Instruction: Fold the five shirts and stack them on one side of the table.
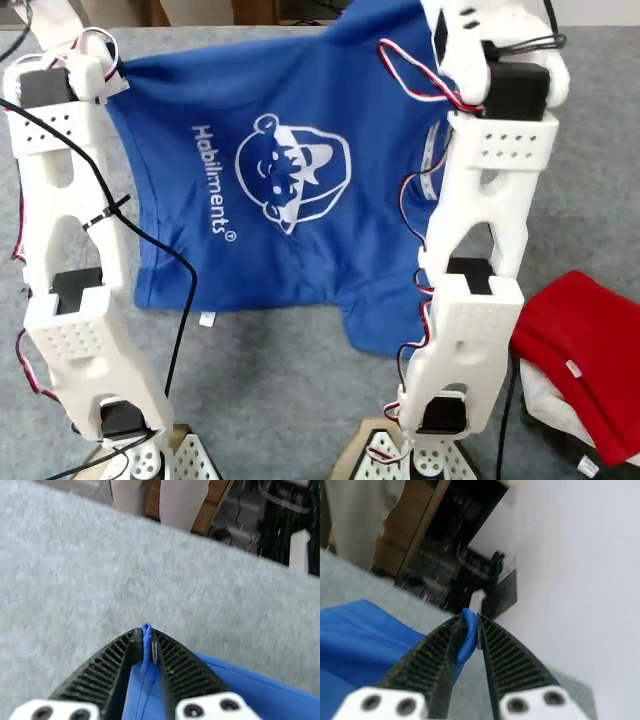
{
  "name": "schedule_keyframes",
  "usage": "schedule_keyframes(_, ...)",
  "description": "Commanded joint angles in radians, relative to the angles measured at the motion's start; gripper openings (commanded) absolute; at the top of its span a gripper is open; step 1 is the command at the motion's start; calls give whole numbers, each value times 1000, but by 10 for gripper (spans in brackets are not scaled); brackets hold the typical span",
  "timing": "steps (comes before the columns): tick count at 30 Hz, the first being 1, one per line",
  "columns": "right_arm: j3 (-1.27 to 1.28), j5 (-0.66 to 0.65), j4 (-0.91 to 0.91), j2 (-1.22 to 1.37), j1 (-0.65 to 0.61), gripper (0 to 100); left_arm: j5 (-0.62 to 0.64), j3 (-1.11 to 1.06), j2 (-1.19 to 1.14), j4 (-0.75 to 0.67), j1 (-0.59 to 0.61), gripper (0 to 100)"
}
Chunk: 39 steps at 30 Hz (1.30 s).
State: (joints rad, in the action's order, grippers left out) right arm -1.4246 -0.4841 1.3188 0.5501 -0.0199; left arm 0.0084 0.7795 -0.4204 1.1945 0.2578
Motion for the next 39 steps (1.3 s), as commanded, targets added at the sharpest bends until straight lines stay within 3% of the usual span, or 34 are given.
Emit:
schedule_keyframes(1,-107,-5,209,-2,-7,4,-6,89,12,133,-3,19)
schedule_keyframes(7,-249,-8,463,-7,-7,4,-38,186,10,342,-8,19)
schedule_keyframes(15,-33,15,470,-200,28,4,-121,189,5,535,-51,19)
schedule_keyframes(22,295,17,470,-440,35,4,-141,161,10,554,-26,19)
schedule_keyframes(27,529,12,407,-533,84,4,-147,-21,10,545,-26,19)
schedule_keyframes(39,1135,3,193,-796,99,4,-170,-370,16,351,3,19)
